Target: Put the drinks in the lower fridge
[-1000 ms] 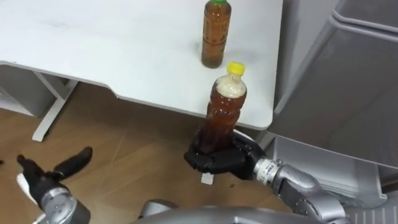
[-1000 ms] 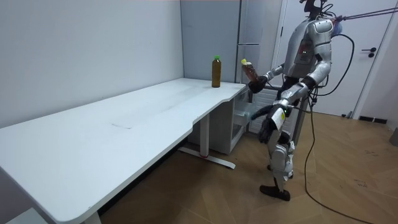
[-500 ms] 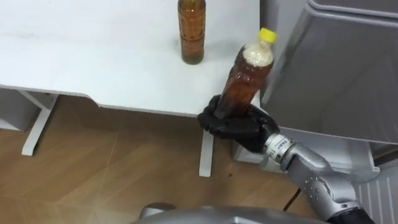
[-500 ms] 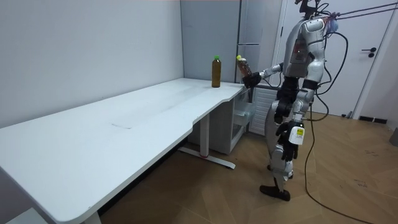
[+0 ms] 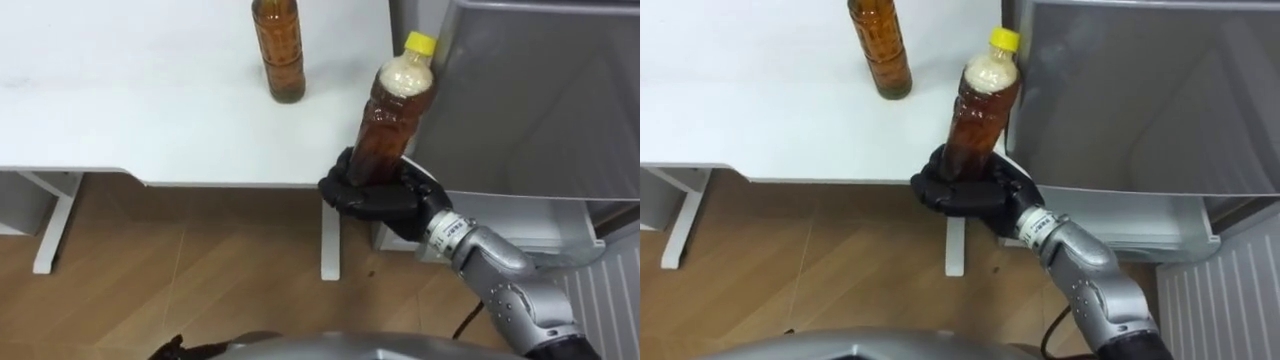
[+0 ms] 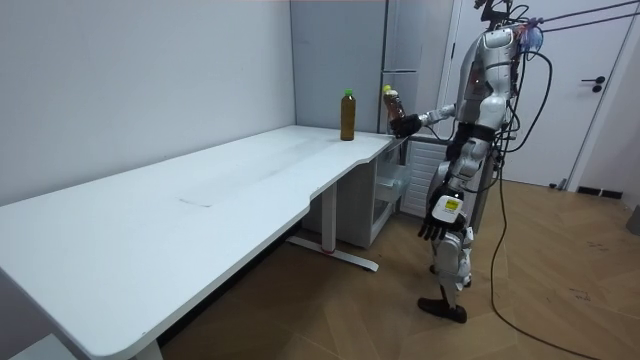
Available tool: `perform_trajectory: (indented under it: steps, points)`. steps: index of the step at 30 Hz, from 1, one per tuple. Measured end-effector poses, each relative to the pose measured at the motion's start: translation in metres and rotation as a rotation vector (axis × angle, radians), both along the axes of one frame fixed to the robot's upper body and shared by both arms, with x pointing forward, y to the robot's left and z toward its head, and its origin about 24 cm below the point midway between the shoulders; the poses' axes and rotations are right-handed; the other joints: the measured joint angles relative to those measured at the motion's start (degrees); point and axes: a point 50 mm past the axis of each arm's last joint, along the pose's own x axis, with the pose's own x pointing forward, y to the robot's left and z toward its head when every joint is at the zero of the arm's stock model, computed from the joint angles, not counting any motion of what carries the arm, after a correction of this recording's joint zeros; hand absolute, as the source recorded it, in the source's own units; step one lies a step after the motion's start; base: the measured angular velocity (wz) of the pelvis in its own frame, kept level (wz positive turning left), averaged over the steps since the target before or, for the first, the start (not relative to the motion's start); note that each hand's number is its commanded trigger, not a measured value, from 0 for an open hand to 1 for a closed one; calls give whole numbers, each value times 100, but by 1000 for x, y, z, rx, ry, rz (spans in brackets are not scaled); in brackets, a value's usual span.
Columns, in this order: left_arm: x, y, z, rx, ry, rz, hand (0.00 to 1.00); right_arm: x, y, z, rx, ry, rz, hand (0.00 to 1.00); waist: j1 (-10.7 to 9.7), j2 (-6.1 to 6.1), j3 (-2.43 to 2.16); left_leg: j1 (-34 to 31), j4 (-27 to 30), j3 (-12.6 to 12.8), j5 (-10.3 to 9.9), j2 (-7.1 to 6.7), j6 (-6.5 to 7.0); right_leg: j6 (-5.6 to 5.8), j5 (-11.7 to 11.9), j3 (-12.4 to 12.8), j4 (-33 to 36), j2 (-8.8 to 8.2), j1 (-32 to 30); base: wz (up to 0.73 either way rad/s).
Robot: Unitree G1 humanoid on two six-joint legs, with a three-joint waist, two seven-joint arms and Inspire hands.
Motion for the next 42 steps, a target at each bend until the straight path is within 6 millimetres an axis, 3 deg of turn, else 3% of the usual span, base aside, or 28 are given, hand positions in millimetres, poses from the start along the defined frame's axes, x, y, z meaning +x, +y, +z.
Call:
perform_trajectory:
  steps: [8,14,25,35,42]
  points:
    - [-5,1,0,6,2,7,0,-4,-8,-7,-178,-9,-34,100,-259,-7,-1,-4,11,-3,7,-14,11,0,0,60,-18,-3,1,0]
    - [-11,2,-1,13,19,40,0,-15,-26,-12,-397,-61,-111,100,-368,-31,-35,-5,-2,104,19,-33,31,15,7,291,-3,-1,-114,-10]
    - [-15,1,-1,12,32,39,0,-19,-72,-7,-752,-132,-506,100,-706,8,-13,5,-77,213,36,-41,59,31,19,425,4,3,-182,-6]
    - [-10,0,-1,12,11,34,0,-25,-91,-8,-777,-83,-821,100,-736,6,-8,2,-103,270,42,-41,64,35,17,472,61,3,-279,-3]
    - [-9,1,-1,16,8,16,0,-44,-103,-33,-659,139,-987,100,-722,-42,6,37,-135,302,42,-41,64,39,12,506,64,5,-270,-2]
